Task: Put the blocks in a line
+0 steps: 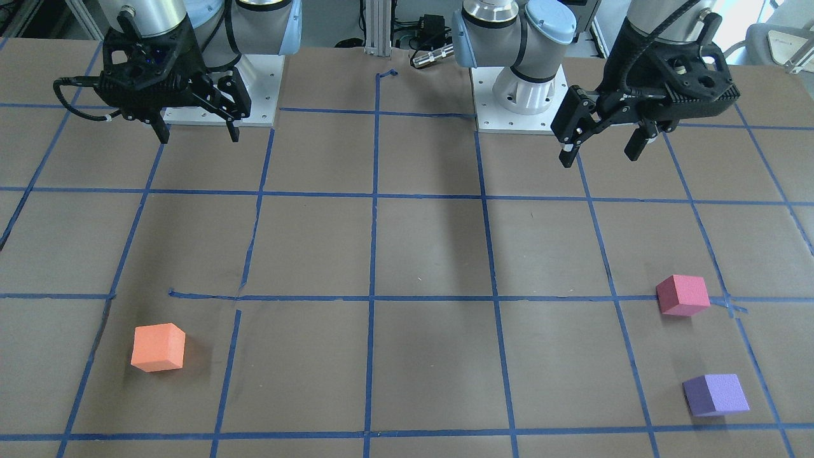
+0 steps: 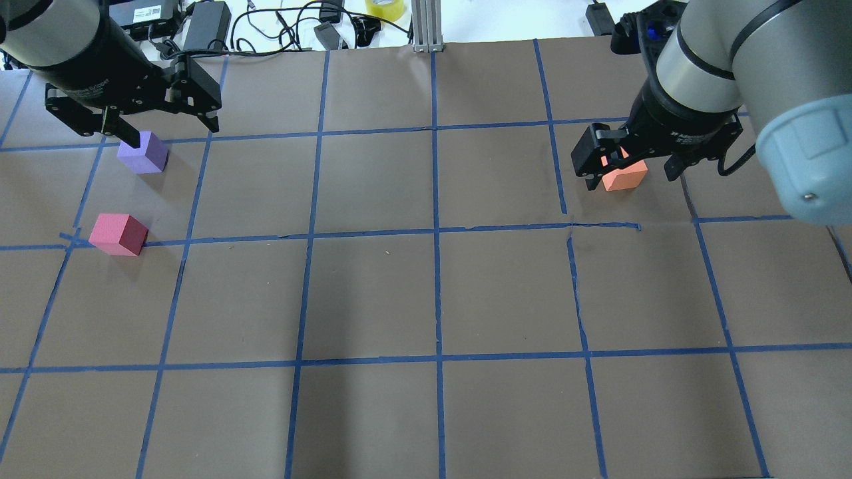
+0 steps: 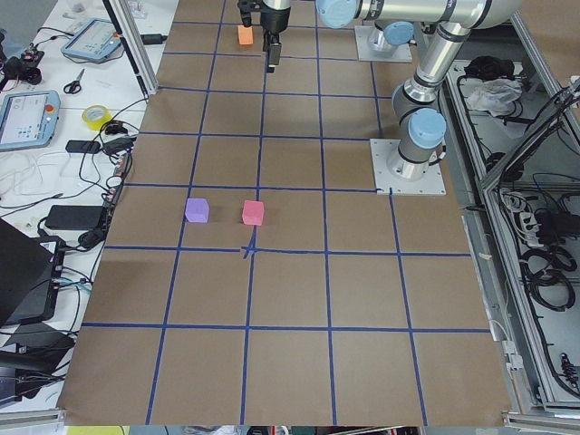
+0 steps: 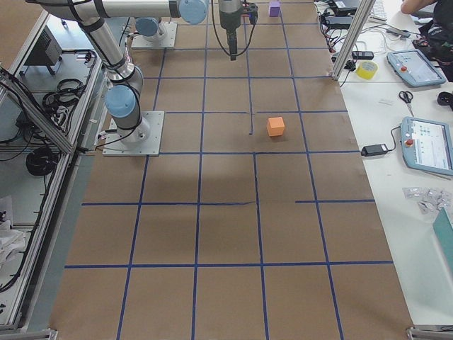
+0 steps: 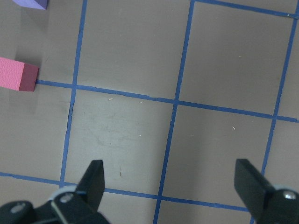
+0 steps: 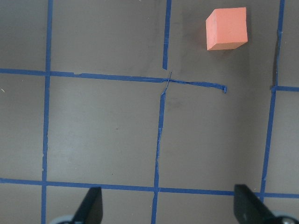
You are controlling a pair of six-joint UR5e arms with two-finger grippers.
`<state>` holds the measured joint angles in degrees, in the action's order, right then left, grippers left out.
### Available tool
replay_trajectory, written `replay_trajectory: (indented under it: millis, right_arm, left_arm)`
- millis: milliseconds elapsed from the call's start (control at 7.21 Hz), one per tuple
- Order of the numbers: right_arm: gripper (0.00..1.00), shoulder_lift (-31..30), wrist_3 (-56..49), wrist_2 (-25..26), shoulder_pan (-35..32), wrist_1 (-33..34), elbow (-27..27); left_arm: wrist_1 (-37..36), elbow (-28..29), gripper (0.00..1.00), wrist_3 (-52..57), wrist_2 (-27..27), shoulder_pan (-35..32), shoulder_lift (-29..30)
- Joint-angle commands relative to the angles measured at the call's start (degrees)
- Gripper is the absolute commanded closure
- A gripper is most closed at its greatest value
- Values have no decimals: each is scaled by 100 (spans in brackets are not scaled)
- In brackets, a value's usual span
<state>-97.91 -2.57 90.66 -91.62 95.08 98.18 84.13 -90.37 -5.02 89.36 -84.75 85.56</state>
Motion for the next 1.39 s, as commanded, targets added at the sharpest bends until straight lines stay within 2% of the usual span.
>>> replay_trajectory:
  millis: [0,139,277,1248]
  right_arm:
    - [0,-35,2,-31,-5,2,-19]
    - [0,-53,-6,-31,4,-7,-10]
    - [0,-53,-7,-23,4,-16,-1]
    - [0,-44,-7,22,-14,-130,43]
  left_arm:
    - [-81,63,0,10,-137,150,74]
    - [-203,46,0,62,-643,291,83]
    - [-222,-33,0,63,-857,379,83]
    - [-423,-51,0,63,-850,538,66]
